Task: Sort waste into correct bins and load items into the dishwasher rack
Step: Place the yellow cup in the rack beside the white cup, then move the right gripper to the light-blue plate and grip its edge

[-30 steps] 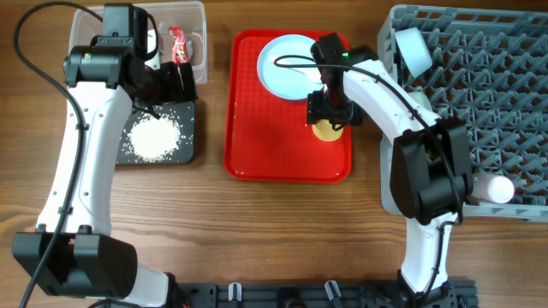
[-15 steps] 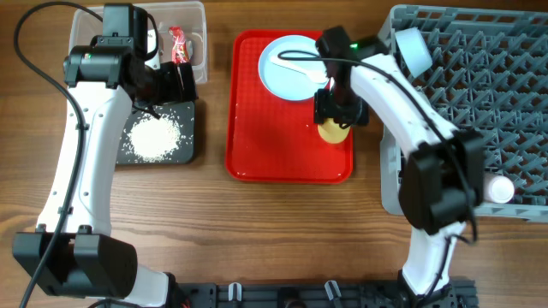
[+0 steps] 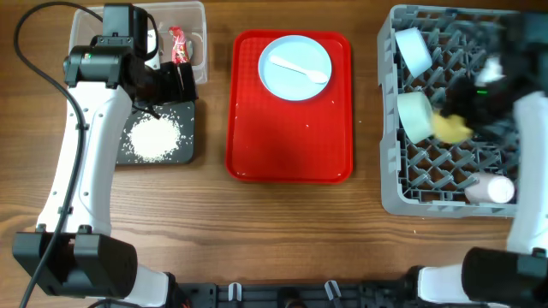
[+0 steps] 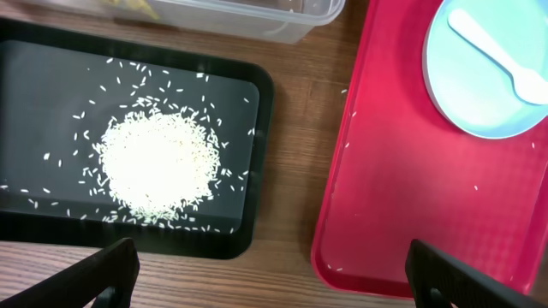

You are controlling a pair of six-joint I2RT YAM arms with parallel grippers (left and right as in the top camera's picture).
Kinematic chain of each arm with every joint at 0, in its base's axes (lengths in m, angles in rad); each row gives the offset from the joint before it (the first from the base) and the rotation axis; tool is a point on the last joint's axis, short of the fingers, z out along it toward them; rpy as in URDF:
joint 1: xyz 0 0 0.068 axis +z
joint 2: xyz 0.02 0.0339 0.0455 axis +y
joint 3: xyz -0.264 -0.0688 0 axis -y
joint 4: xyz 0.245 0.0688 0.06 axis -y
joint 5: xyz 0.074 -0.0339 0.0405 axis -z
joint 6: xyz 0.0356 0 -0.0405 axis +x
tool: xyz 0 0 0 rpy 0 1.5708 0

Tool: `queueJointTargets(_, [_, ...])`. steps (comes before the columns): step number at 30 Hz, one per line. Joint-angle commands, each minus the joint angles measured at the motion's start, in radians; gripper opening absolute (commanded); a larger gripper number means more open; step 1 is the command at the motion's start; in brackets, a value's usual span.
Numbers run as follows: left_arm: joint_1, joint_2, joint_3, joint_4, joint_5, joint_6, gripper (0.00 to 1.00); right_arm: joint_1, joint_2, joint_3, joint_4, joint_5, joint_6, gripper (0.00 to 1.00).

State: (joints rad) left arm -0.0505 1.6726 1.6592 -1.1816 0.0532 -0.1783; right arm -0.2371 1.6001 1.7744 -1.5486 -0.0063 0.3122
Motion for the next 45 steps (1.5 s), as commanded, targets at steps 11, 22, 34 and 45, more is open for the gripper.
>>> queueJointTargets(11, [0.004,0.011,-0.005,0.002,0.005,-0.010,1.00,-0.593,0.101,-0.017,0.103,-0.040,-0.088,0.48])
queueJointTargets(22, [0.004,0.011,-0.005,0.002,0.005,-0.010,1.00,-0.628,0.294,-0.018,0.191,-0.005,-0.046,0.51])
queueJointTargets(34, [0.004,0.011,-0.005,0.002,0.005,-0.010,1.00,-0.691,0.325,-0.023,0.160,-0.003,-0.047,1.00])
queueJointTargets(45, [0.004,0.011,-0.005,0.002,0.005,-0.010,1.00,-0.229,-0.014,-0.023,0.150,-0.056,-0.043,1.00])
